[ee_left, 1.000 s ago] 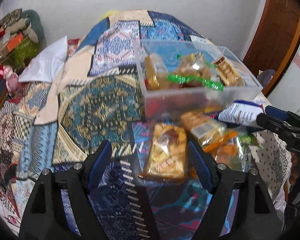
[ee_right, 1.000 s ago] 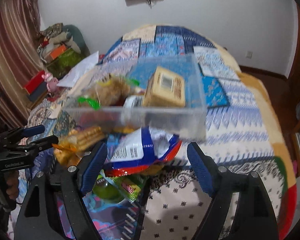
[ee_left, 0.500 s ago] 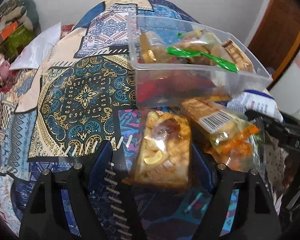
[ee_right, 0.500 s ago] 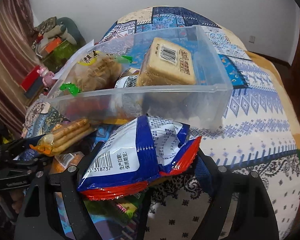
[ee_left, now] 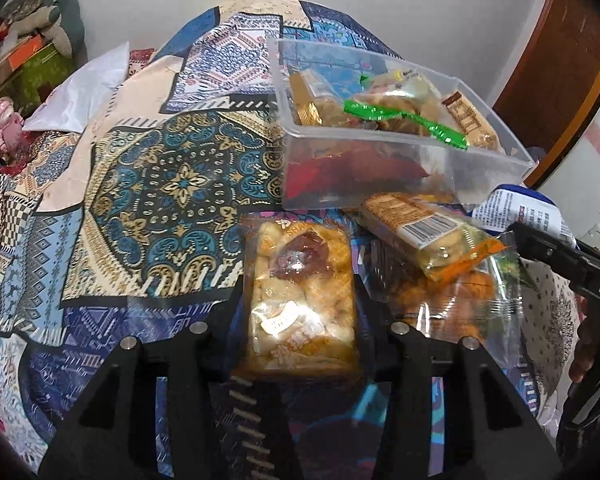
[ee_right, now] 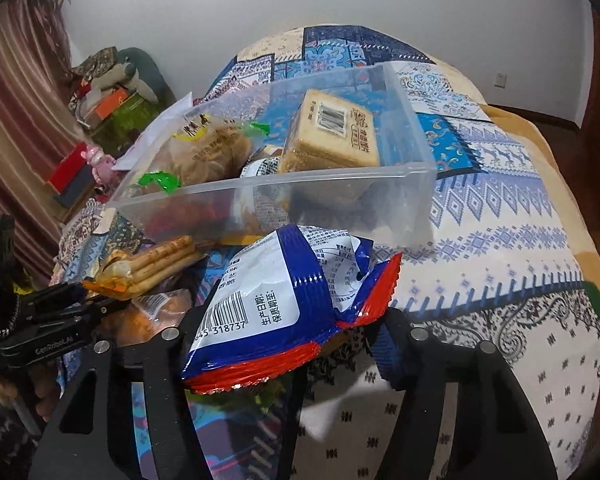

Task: Organize snacks
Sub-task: 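Grasp clear puffed-snack bag with left tool while right grasps blue-white bag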

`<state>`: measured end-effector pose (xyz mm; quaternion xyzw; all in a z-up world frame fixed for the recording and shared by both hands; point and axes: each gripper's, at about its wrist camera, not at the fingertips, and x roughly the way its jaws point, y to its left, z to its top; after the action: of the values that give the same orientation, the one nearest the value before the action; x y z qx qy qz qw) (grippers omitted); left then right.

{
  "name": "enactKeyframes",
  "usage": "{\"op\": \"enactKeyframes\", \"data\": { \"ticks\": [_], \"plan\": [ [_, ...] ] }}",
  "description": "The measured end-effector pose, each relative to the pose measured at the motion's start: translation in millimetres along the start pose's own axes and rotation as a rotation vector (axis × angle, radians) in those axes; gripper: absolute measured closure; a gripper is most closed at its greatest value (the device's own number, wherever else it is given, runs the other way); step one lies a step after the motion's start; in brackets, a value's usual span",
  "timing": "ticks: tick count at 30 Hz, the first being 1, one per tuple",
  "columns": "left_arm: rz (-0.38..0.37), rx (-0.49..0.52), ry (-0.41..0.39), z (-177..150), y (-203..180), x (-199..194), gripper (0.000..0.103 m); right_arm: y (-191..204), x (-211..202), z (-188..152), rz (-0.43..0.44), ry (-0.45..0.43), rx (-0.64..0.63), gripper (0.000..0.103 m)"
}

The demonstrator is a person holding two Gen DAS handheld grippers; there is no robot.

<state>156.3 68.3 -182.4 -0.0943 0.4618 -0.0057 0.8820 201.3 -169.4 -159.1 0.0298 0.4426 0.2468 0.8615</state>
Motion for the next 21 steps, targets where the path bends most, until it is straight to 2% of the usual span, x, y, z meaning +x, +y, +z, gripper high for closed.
{"op": "enactKeyframes", "data": {
  "ticks": [6,13,21],
  "plan": [
    [0.000,-0.004,-0.057,8,-2,-28,0.057,5,-21,1,0.005,-0.035,-0.005,0.044],
    [-0.032,-0.008,-0.139,25,-11,-55,0.057,11,-41,12,0.013,-0.095,-0.017,0.044],
    [-0.054,0.023,-0.184,61,-24,-58,0.057,15,-45,40,0.022,-0.171,-0.021,0.044]
  ]
}}
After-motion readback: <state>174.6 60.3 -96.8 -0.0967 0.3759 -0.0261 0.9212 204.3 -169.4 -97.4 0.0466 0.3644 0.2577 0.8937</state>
